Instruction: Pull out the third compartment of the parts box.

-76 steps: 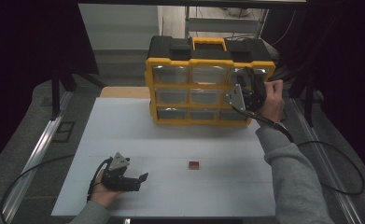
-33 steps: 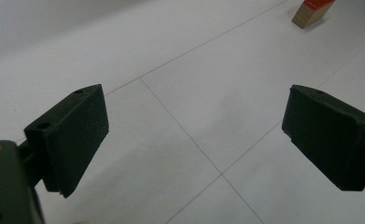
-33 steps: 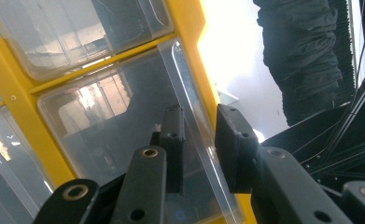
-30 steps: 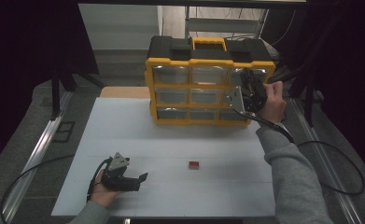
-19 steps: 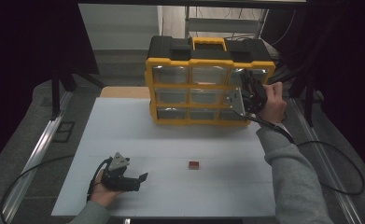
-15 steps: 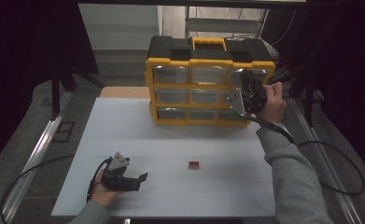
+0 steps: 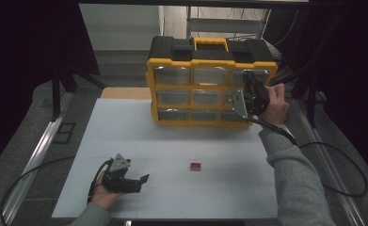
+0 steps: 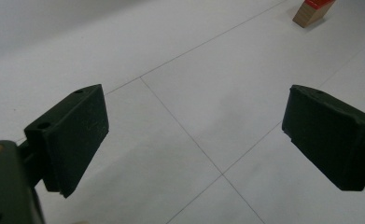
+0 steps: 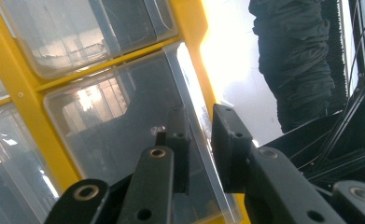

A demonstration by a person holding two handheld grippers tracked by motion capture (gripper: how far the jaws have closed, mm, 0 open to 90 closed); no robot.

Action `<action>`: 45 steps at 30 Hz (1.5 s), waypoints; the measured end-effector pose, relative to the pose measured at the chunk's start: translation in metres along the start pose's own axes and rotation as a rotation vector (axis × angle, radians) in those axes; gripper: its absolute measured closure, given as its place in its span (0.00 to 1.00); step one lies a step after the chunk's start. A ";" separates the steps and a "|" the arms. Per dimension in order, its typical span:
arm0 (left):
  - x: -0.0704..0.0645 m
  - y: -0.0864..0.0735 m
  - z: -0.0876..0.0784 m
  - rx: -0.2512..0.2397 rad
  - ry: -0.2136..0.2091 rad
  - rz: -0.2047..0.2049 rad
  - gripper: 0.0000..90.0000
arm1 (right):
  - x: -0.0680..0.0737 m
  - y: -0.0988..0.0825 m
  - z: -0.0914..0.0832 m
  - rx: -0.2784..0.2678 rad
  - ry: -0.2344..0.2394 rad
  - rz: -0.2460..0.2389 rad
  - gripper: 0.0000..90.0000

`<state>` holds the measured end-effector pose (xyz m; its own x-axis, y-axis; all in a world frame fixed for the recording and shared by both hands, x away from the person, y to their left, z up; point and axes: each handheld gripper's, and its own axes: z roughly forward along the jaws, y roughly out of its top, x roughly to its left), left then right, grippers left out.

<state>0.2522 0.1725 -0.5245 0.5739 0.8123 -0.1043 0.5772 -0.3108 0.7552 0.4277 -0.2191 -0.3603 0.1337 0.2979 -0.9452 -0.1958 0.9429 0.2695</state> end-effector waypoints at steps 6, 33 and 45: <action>0.000 0.000 0.000 0.000 0.000 0.000 0.09 | 0.000 -0.001 -0.001 -0.002 -0.002 0.002 0.86; 0.000 0.000 0.000 0.000 0.000 0.002 0.09 | 0.001 -0.001 -0.007 -0.018 -0.017 0.002 0.86; 0.000 0.000 0.000 0.000 0.000 0.002 0.09 | 0.001 -0.001 -0.013 -0.024 -0.023 0.002 0.86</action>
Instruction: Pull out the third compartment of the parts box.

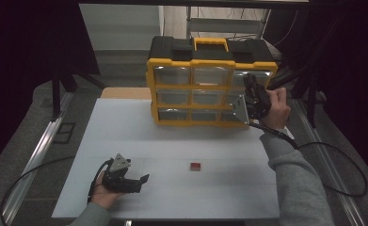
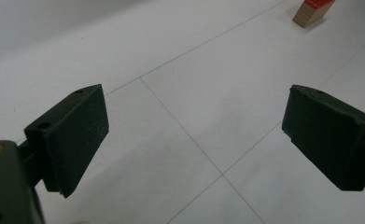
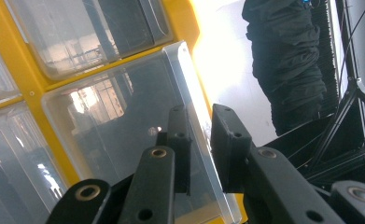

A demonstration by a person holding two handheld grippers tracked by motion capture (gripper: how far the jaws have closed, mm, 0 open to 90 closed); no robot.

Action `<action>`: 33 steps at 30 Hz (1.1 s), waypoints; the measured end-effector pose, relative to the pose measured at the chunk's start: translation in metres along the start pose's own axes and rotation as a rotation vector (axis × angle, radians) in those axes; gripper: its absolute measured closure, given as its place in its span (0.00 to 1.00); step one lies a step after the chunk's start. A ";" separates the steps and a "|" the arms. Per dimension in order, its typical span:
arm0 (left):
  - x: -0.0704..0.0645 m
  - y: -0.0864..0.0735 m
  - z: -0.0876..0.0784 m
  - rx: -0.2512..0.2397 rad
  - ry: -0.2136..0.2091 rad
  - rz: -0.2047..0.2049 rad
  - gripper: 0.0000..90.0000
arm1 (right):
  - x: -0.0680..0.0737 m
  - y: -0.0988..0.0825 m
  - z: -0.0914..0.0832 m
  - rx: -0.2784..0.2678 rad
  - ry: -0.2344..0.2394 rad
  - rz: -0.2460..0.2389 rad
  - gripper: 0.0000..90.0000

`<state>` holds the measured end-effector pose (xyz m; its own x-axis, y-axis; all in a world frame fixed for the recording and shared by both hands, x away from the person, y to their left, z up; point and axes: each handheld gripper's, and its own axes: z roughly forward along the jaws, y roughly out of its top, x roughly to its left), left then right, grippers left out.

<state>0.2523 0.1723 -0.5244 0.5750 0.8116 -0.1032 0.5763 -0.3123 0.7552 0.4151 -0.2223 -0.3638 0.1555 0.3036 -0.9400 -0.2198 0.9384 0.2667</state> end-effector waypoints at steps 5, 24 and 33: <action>0.000 0.000 0.000 0.000 0.001 0.001 0.09 | 0.000 0.000 -0.003 -0.005 -0.004 -0.001 0.86; -0.001 0.001 0.000 -0.001 0.003 0.005 0.09 | -0.001 0.000 -0.014 -0.016 -0.015 0.004 0.86; 0.000 0.001 0.000 -0.002 0.003 0.006 0.09 | -0.001 0.000 -0.017 -0.021 -0.018 0.006 0.86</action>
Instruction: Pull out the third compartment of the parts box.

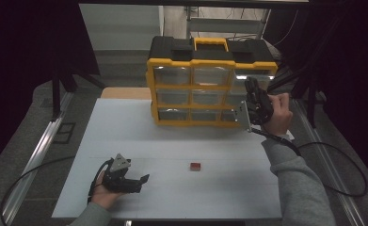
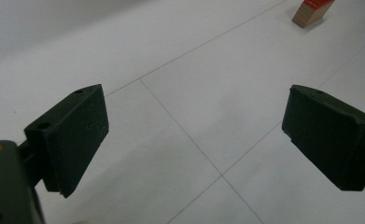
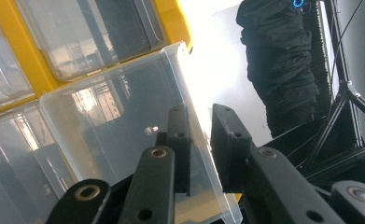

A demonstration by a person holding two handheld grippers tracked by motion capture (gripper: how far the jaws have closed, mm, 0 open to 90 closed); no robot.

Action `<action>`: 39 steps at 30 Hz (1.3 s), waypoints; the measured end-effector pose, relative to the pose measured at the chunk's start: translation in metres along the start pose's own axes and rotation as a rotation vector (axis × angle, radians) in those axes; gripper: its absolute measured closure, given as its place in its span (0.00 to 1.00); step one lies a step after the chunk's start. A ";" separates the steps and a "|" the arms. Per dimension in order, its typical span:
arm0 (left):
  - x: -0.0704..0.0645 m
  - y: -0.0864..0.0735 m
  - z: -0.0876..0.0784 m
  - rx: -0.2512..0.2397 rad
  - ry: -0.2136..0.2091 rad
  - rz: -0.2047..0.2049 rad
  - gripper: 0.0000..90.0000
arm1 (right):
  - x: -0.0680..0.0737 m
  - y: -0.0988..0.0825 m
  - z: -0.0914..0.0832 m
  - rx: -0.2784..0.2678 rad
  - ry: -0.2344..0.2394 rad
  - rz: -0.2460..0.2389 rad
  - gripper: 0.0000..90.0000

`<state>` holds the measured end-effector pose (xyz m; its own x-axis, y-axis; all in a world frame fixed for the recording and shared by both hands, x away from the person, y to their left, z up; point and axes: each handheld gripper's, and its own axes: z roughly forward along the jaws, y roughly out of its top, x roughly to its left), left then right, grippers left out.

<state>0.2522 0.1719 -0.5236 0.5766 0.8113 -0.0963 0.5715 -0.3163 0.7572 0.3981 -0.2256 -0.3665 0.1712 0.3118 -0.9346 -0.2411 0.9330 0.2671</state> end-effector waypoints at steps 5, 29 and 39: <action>0.000 0.000 -0.001 -0.003 0.000 -0.003 0.09 | -0.001 0.000 -0.003 -0.004 0.000 0.000 0.86; 0.002 0.000 -0.003 -0.016 0.002 -0.017 0.09 | -0.002 0.000 -0.010 -0.011 -0.004 0.003 0.86; 0.003 0.000 -0.003 -0.014 0.005 -0.015 0.09 | -0.002 0.000 -0.013 -0.015 -0.011 0.004 0.86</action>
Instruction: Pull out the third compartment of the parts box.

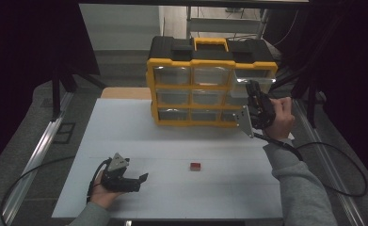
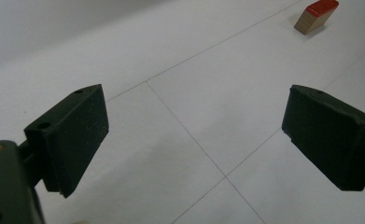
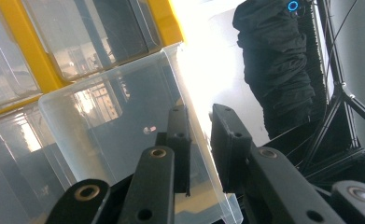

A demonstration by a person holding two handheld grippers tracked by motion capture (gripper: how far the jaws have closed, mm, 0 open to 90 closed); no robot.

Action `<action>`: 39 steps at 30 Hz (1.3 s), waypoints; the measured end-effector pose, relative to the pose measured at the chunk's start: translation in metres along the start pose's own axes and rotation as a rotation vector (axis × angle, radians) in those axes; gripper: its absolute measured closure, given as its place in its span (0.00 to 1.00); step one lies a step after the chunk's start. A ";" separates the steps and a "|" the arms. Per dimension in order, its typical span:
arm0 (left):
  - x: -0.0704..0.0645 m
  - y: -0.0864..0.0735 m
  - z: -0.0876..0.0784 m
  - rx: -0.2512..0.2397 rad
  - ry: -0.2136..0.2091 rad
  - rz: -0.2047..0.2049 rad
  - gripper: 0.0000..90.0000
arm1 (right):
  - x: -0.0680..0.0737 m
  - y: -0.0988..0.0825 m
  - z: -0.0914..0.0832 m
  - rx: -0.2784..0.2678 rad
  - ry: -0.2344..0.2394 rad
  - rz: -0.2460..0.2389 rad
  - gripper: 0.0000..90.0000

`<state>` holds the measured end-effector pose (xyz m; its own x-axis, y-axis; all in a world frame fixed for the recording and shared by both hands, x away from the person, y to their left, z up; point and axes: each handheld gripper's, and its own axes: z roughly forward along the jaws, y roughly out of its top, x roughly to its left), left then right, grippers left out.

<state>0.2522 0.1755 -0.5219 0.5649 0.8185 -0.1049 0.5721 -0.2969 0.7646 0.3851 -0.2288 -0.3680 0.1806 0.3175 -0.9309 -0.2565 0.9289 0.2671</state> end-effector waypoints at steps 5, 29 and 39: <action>0.000 0.000 0.000 0.000 0.000 0.000 0.09 | 0.001 0.000 -0.002 -0.001 -0.004 0.002 0.86; 0.000 0.000 0.000 -0.002 0.002 0.000 0.09 | 0.001 0.001 -0.011 -0.011 -0.018 0.004 0.85; 0.000 0.000 0.000 -0.001 0.003 0.002 0.09 | 0.003 0.000 -0.013 -0.015 -0.021 -0.002 0.86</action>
<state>0.2523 0.1759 -0.5219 0.5645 0.8191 -0.1017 0.5705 -0.2981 0.7653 0.3735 -0.2301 -0.3742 0.2011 0.3199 -0.9259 -0.2702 0.9266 0.2615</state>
